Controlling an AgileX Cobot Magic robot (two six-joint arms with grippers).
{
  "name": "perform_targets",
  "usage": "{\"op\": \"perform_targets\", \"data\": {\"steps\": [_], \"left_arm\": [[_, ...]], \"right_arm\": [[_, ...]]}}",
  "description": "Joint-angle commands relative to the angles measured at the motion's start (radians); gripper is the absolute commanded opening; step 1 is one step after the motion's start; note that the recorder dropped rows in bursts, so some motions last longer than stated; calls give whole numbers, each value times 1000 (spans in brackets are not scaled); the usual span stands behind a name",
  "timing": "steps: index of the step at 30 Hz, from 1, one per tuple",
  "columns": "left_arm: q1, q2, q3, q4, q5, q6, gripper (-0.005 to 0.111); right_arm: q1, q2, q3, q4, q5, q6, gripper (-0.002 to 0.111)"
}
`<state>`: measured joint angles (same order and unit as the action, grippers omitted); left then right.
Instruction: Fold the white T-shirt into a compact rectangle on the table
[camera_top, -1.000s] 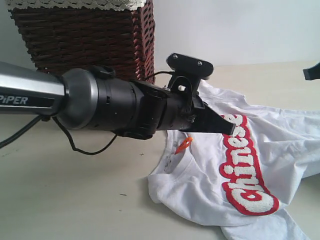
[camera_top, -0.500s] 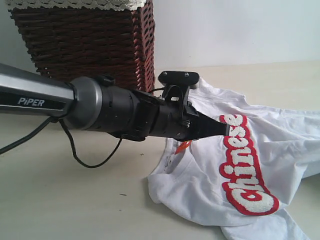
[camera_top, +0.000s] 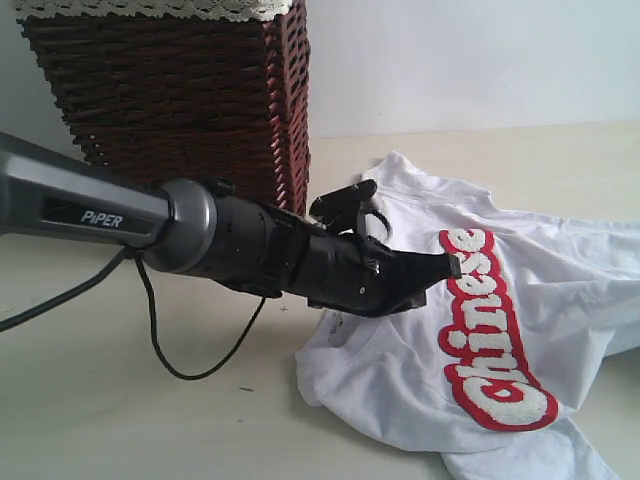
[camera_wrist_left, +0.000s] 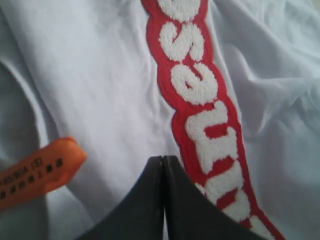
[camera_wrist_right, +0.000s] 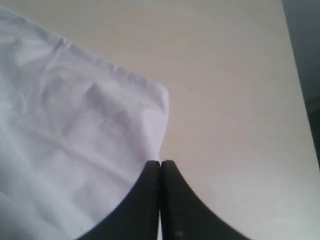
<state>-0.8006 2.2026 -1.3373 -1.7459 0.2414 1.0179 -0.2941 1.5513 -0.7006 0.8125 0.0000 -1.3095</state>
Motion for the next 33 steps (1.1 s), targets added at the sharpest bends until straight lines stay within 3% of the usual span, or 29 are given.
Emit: {"op": "perform_targets", "data": {"steps": [1,8,15,24,29,33], "left_arm": [[2,15,2,1,17,-69,0],[2,-6,2,1,-131,-83,0],[4,-8,16,1,-196,-88,0],[59,-43,133,1,-194,-142,0],[88,-102,186,1,-336,-128,0],[93,-131,226,1,-354,-79,0]], "right_arm": [[-5,0,5,-4,-30,4,0],[-5,0,5,-4,-22,2,0],[-5,0,5,-8,-22,-7,0],[-5,0,5,-8,-22,-16,0],[-5,0,5,-8,-22,-16,0],[-5,0,5,-8,-13,-16,0]]}}
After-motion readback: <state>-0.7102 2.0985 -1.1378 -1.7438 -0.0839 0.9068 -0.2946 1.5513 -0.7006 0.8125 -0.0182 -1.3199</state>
